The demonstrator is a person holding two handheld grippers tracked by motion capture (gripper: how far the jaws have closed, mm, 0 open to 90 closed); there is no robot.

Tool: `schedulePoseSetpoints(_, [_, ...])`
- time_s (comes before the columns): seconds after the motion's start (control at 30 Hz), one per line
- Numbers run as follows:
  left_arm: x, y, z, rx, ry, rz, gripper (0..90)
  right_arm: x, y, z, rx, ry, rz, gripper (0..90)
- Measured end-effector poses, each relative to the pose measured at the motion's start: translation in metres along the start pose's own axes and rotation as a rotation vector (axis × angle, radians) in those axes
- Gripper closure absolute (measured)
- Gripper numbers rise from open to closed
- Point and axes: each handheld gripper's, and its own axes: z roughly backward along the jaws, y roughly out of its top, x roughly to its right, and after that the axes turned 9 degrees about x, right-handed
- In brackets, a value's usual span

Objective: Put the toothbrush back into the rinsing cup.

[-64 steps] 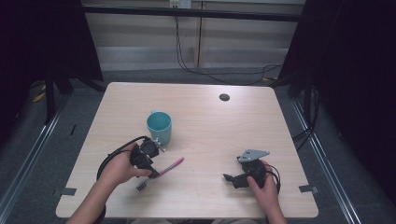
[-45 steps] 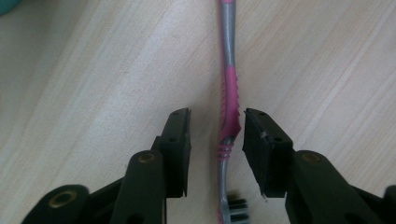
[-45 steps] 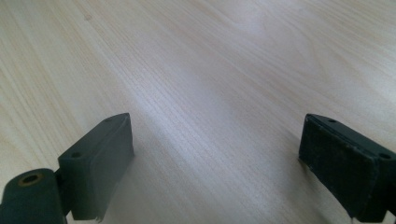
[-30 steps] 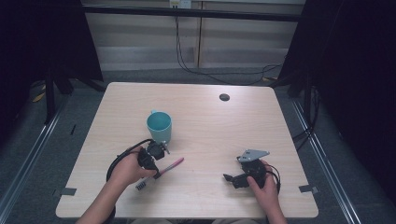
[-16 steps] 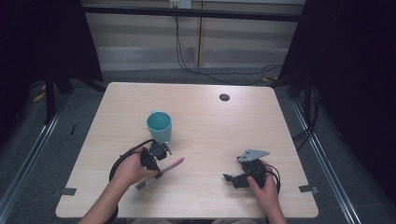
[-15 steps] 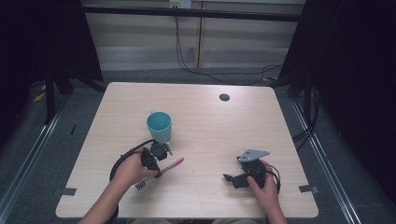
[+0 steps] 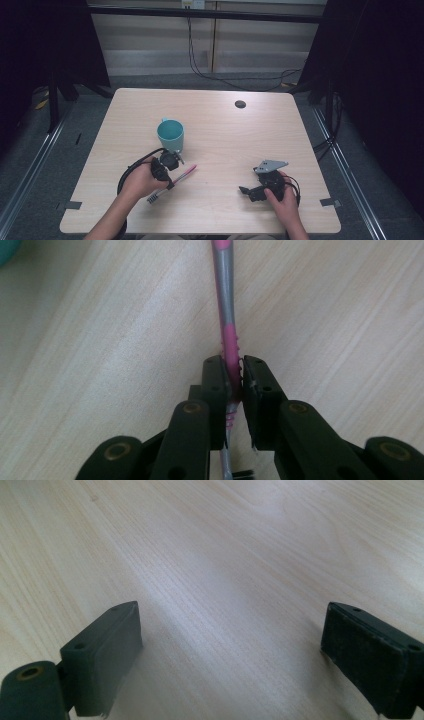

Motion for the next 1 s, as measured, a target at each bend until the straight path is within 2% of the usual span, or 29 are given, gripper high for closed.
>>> schedulePoseSetpoints(0.03, [-0.001, 0.001, 0.002, 0.01, 0.002, 0.006, 80.9, 0.001, 0.0, -0.001, 0.001, 0.01, 0.008, 8.1])
schedulePoseSetpoints(0.13, [-0.001, 0.002, 0.004, -0.005, 0.005, -0.001, 80.9, 0.002, 0.001, -0.001, 0.002, 0.014, 0.011, 8.1])
schedulePoseSetpoints(0.2, [-0.002, 0.002, 0.004, -0.007, -0.013, 0.013, 80.9, 0.003, 0.001, -0.002, 0.001, 0.015, 0.012, 8.1])
schedulePoseSetpoints(0.27, [-0.001, 0.003, 0.005, -0.012, -0.019, -0.001, 80.9, 0.003, 0.001, -0.002, 0.002, 0.018, 0.013, 8.1])
schedulePoseSetpoints(0.3, [0.0, 0.003, 0.005, -0.008, -0.024, 0.009, 80.9, 0.003, 0.001, -0.002, 0.002, 0.014, 0.012, 8.1])
schedulePoseSetpoints(0.43, [0.001, 0.005, 0.007, -0.003, -0.033, -0.01, 80.9, 0.003, 0.002, -0.002, 0.001, 0.022, 0.019, 8.4])
schedulePoseSetpoints(0.53, [0.002, 0.006, 0.008, -0.001, -0.032, -0.009, 80.9, 0.003, 0.002, -0.002, 0.006, 0.023, 0.028, 10.2])
schedulePoseSetpoints(0.57, [0.002, 0.007, 0.009, -0.004, -0.035, -0.02, 80.9, 0.002, 0.004, -0.002, 0.003, 0.023, 0.042, 13.0])
schedulePoseSetpoints(0.63, [0.002, 0.008, 0.011, -0.001, -0.05, -0.012, 80.9, -0.002, 0.008, -0.001, -0.004, -0.005, 0.103, 14.1])
schedulePoseSetpoints(0.67, [0.002, 0.008, 0.011, -0.001, -0.05, -0.012, 80.9, -0.002, 0.008, -0.001, -0.004, -0.005, 0.103, 14.1])
schedulePoseSetpoints(0.7, [0.001, 0.008, 0.012, 0.008, -0.059, -0.007, 80.9, -0.004, 0.011, -0.001, -0.013, -0.008, 0.13, 14.4])
schedulePoseSetpoints(0.73, [0.001, 0.009, 0.014, 0.006, -0.064, -0.005, 80.8, -0.01, 0.019, -0.001, -0.01, -0.005, 0.189, 15.9])
schedulePoseSetpoints(0.77, [0.001, 0.009, 0.014, 0.006, -0.064, -0.005, 80.8, -0.01, 0.019, -0.001, -0.01, -0.005, 0.189, 15.9])
schedulePoseSetpoints(0.8, [0.002, 0.01, 0.016, 0.008, -0.069, -0.01, 80.8, -0.012, 0.022, -0.001, -0.005, -0.006, 0.212, 16.7])
schedulePoseSetpoints(0.83, [0.003, 0.01, 0.016, 0.008, -0.069, -0.008, 80.8, -0.017, 0.03, -0.002, -0.005, 0.006, 0.254, 17.4])
schedulePoseSetpoints(0.87, [0.003, 0.011, 0.017, 0.012, -0.07, -0.009, 80.8, -0.017, 0.03, -0.002, -0.005, 0.006, 0.254, 17.4])
schedulePoseSetpoints(0.97, [0.005, 0.013, 0.02, 0.011, -0.08, -0.015, 80.8, -0.024, 0.041, -0.007, -0.023, 0.018, 0.313, 17.4])
schedulePoseSetpoints(1.0, [0.005, 0.013, 0.02, 0.011, -0.08, -0.015, 80.8, -0.024, 0.041, -0.007, -0.023, 0.018, 0.313, 17.4])
